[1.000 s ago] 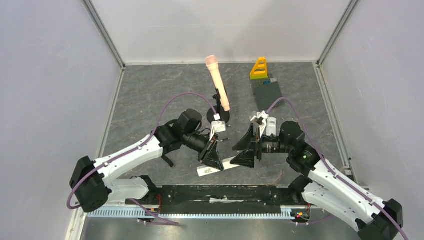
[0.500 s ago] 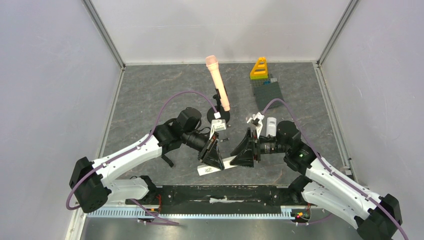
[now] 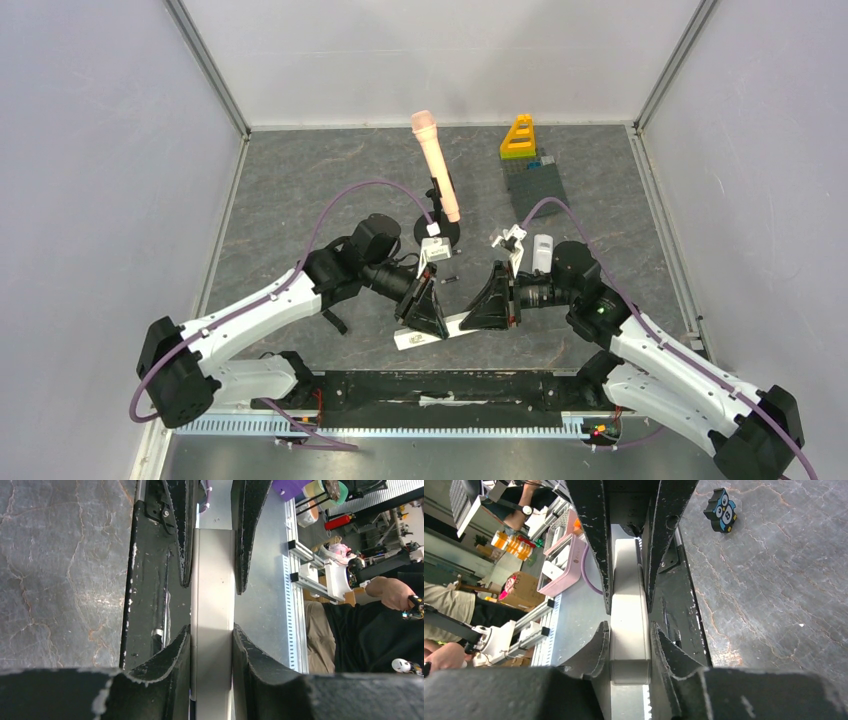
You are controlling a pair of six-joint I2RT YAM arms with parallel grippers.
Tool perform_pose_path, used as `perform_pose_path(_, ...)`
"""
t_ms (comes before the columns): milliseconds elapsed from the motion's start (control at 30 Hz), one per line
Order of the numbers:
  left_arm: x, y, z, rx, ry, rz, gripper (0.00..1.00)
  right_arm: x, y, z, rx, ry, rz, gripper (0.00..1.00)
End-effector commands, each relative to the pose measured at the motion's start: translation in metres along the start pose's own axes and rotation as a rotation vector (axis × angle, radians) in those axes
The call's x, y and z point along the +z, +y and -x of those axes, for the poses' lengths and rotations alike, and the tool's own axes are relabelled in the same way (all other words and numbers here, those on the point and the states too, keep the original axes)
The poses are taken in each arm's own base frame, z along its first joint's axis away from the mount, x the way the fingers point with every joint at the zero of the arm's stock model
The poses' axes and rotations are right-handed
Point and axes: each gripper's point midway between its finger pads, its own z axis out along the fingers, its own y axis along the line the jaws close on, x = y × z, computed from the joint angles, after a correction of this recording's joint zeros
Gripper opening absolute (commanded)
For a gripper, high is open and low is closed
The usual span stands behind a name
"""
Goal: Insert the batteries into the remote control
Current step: Turn over the remote control.
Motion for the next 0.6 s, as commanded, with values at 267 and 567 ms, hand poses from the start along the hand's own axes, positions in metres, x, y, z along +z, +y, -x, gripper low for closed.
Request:
perform_pose_path(267, -0.043, 0.004, 0.072, 0.185, -0.356, 0.329, 0.74, 0.002, 0.010, 0.027, 0.089, -0.101, -0.008, 0.00)
perform_pose_path(567, -0.164, 0.030, 0.106, 0.002, -0.982, 0.830, 0.74, -0.005, 0.003, 0.065, 0.290, -0.317, -0.113, 0.00)
